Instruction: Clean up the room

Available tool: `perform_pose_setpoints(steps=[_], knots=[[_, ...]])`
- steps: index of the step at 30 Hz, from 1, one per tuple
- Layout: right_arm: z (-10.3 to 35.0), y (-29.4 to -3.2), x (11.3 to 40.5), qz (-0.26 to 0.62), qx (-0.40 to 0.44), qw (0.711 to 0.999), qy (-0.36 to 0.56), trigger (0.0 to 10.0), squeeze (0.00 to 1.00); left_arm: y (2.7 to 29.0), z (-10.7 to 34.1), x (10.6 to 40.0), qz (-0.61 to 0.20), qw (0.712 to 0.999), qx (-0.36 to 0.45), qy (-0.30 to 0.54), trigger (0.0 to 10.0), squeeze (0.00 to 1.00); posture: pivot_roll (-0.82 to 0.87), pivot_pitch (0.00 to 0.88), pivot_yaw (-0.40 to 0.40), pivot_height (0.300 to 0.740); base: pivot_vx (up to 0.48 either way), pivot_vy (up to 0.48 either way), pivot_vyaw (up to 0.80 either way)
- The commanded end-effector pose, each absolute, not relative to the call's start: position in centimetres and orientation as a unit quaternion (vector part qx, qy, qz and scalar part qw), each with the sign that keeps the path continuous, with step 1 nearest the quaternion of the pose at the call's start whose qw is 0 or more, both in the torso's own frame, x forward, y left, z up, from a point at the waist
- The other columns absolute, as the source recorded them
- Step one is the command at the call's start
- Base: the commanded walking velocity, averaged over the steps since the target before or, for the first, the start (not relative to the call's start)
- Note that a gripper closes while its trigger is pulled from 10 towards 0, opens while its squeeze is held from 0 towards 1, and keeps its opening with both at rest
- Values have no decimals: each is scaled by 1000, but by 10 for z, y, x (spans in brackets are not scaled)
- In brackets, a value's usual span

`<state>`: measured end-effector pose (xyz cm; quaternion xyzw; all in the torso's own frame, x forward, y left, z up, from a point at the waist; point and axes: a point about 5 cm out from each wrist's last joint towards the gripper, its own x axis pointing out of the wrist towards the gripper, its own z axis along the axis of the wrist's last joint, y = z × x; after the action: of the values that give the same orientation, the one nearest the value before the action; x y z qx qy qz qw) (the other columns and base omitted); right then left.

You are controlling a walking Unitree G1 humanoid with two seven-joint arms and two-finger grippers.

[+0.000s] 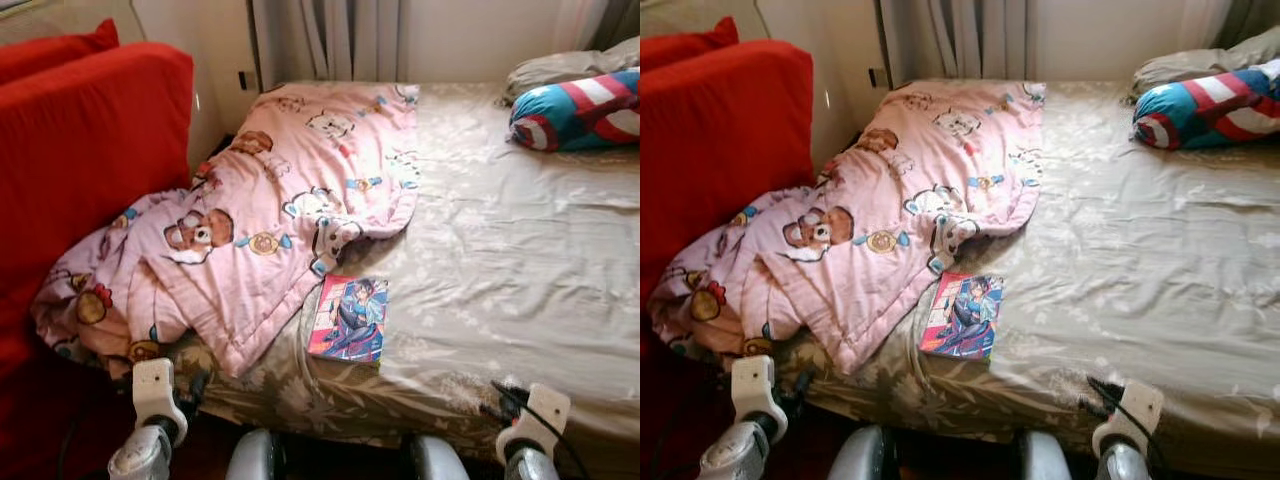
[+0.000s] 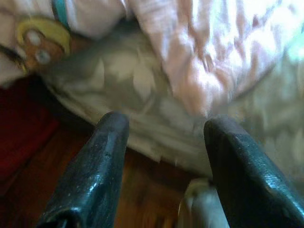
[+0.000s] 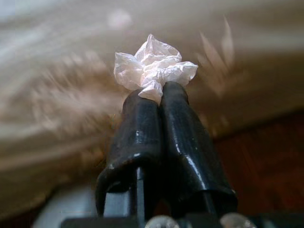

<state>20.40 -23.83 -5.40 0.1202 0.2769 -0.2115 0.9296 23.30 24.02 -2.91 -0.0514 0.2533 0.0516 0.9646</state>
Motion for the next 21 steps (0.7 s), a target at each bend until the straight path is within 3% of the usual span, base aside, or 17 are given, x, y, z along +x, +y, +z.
perform_pose_setpoints(steps=[1, 3, 12, 21], knots=[[-55, -232, 207, -206, 122, 929, 283, 10000, 0, 240, -34, 230, 48, 959, -43, 277, 10000, 0, -15, 0, 80, 670, 0, 0, 0], [-62, -226, 200, -204, 124, 921, 308, 10000, 0, 239, -46, 217, 50, 946, -34, 318, 10000, 0, -20, 0, 77, 690, 0, 0, 0], [-73, -224, 184, -178, 99, 909, 363, 10000, 0, 237, -58, 203, 74, 934, -49, 346, 10000, 0, 10, 0, 31, 740, 0, 0, 0], [-79, -220, 178, -163, 116, 896, 395, 10000, 0, 231, -65, 196, 89, 924, -62, 367, 10000, 0, -1, 0, 25, 740, 0, 0, 0]])
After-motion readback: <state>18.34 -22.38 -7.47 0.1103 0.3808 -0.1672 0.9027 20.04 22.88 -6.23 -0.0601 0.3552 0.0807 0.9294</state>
